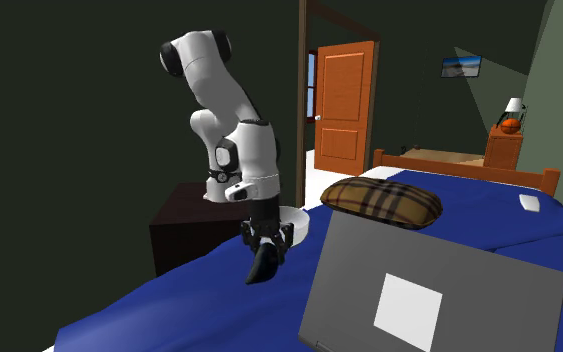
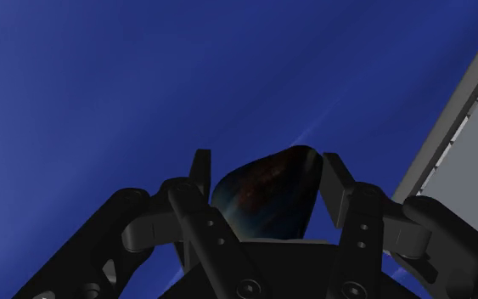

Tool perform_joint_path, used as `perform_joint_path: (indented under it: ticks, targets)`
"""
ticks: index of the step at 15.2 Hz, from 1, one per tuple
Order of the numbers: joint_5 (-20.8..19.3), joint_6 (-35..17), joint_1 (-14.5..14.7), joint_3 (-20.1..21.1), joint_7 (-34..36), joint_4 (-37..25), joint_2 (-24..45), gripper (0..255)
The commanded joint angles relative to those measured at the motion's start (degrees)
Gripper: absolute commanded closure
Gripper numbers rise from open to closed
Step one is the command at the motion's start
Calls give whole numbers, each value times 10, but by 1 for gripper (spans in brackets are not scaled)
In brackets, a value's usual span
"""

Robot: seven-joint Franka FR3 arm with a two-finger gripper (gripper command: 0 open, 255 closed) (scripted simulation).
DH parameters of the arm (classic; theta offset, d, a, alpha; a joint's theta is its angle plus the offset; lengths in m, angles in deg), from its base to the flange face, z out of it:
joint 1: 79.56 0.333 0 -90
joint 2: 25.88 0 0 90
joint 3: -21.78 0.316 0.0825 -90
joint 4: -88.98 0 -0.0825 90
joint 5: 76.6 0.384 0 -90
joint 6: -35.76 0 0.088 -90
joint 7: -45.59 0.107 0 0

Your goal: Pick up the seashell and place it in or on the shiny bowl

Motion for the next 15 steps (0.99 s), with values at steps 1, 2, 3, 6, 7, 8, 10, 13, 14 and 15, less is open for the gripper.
perform_joint_path:
  ticks: [1, 2, 3, 6, 7, 8, 10, 13, 14, 15]
  targets:
    - [12, 8, -11, 13, -8, 6, -14, 255]
    - [19, 13, -16, 20, -13, 7, -21, 255]
    - [25, 18, -21, 26, -17, 8, -27, 255]
    - [45, 34, -36, 45, -30, 11, -45, 255]
    - [52, 39, -41, 52, -35, 12, -52, 255]
    - [59, 44, -46, 58, -40, 12, -58, 255]
    - [73, 55, -56, 71, -49, 13, -70, 255]
    - [94, 71, -71, 89, -63, 12, -89, 255]
    - [101, 76, -75, 94, -68, 12, -95, 255]
    - [109, 82, -80, 100, -73, 11, -101, 255]
